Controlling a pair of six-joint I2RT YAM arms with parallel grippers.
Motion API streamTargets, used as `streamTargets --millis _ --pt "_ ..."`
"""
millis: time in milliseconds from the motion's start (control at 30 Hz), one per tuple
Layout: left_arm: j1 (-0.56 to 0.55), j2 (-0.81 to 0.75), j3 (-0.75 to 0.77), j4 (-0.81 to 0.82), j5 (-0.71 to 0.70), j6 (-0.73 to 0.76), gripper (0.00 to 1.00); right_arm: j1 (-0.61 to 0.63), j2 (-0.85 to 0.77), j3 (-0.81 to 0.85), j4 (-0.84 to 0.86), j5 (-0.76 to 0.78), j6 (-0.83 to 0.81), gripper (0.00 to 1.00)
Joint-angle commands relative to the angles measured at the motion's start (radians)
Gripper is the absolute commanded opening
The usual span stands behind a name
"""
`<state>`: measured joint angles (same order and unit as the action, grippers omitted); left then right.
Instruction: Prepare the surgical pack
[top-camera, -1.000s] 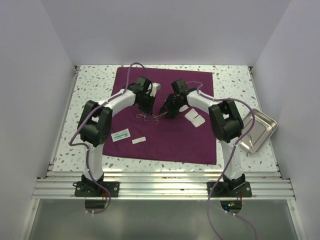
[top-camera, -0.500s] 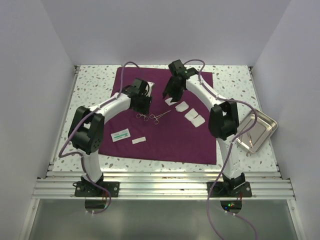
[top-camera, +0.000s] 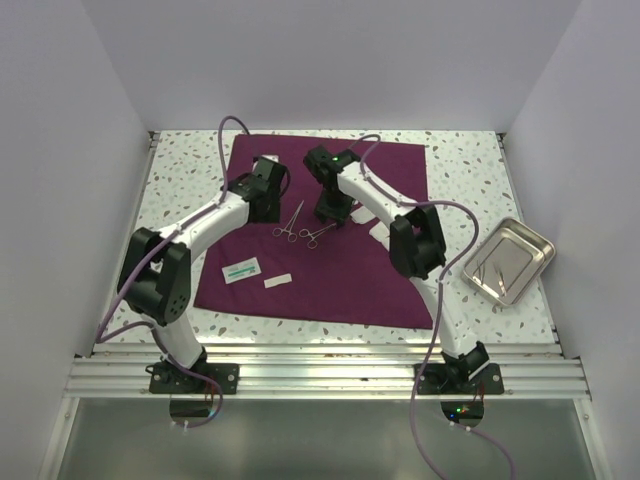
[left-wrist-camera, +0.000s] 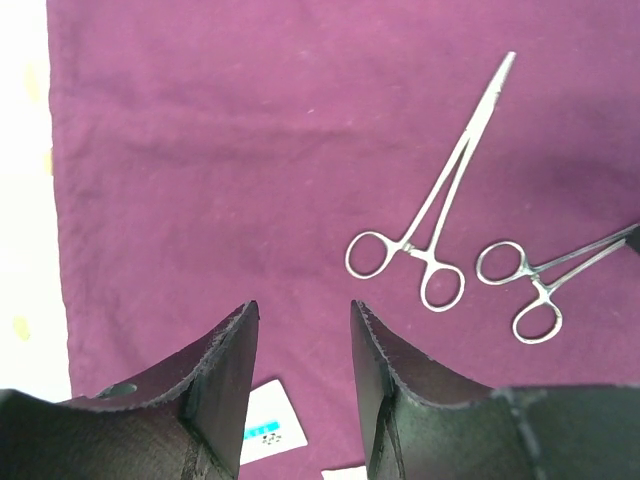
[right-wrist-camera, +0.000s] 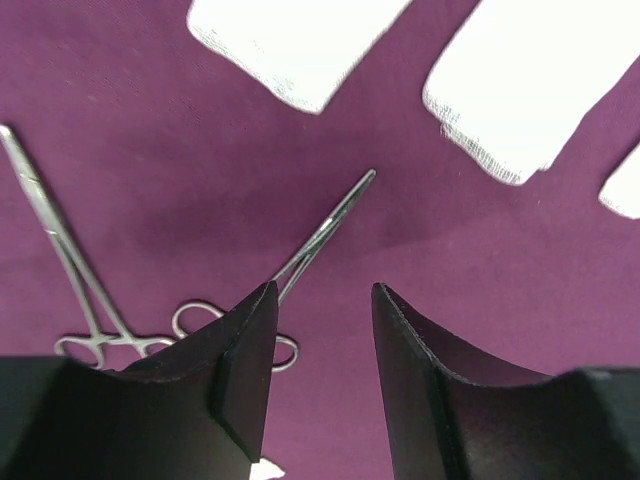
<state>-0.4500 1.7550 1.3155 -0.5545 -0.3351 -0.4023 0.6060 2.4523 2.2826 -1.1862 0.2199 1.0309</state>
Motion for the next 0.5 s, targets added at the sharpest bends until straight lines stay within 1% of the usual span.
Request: streamTargets --millis 0,333,467 --pt "0.007 -0.061 -0.021 -0.004 -0.062 -0.053 0.46 0.000 -0.006 0.049 -0.032 0.104 0.051 0.46" --pt "0.027 -0.094 -0.064 -0.002 -0.051 -0.036 0.46 0.005 0.037 0.048 0.002 0.110 0.081 0.41" --pt "0.033 -0.100 -0.065 -0.002 -0.039 -0.032 0.46 0.005 0.072 0.077 0.010 0.101 0.090 0.39"
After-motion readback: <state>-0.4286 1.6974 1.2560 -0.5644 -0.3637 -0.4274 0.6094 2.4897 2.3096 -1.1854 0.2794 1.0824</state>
